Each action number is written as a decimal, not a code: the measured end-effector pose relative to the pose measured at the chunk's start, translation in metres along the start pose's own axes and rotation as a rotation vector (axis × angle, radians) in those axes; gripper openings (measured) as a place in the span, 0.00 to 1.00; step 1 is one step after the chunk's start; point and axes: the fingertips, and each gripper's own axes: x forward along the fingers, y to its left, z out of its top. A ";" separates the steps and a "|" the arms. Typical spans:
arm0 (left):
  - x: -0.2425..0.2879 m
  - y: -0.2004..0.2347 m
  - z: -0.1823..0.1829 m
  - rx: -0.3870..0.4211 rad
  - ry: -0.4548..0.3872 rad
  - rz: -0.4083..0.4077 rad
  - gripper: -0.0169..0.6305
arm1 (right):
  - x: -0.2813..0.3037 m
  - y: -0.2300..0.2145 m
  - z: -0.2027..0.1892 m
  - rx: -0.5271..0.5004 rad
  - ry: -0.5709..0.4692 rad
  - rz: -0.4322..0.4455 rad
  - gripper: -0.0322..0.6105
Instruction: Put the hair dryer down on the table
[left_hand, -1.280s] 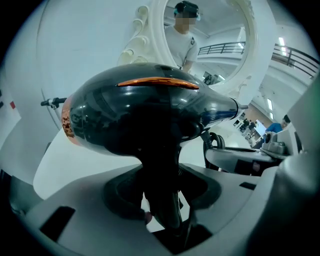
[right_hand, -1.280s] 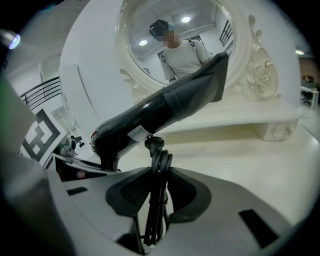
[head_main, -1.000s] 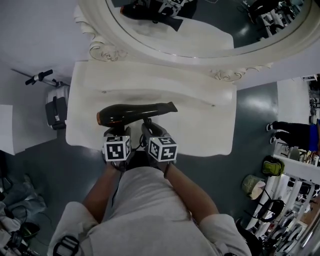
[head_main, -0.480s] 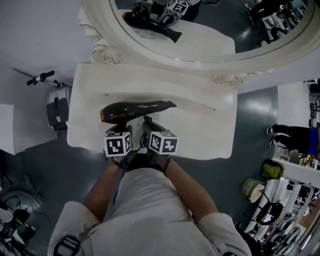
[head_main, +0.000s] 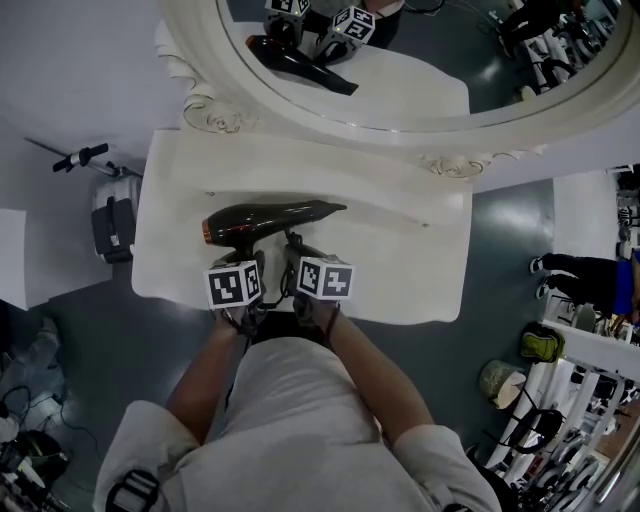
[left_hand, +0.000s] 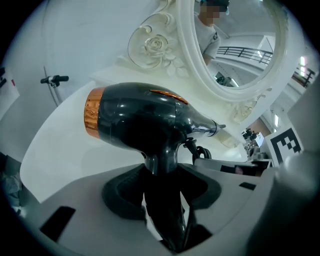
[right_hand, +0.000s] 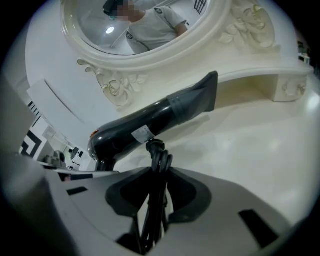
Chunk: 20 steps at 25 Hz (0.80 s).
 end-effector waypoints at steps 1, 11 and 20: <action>0.001 -0.001 0.000 -0.002 -0.002 0.002 0.32 | 0.000 -0.001 0.000 0.001 0.004 -0.002 0.21; 0.007 0.001 0.008 -0.133 -0.029 -0.006 0.31 | -0.001 -0.007 0.004 0.033 0.014 0.011 0.21; 0.016 -0.002 0.011 -0.158 -0.033 -0.005 0.31 | -0.025 -0.019 0.009 0.073 -0.070 -0.025 0.22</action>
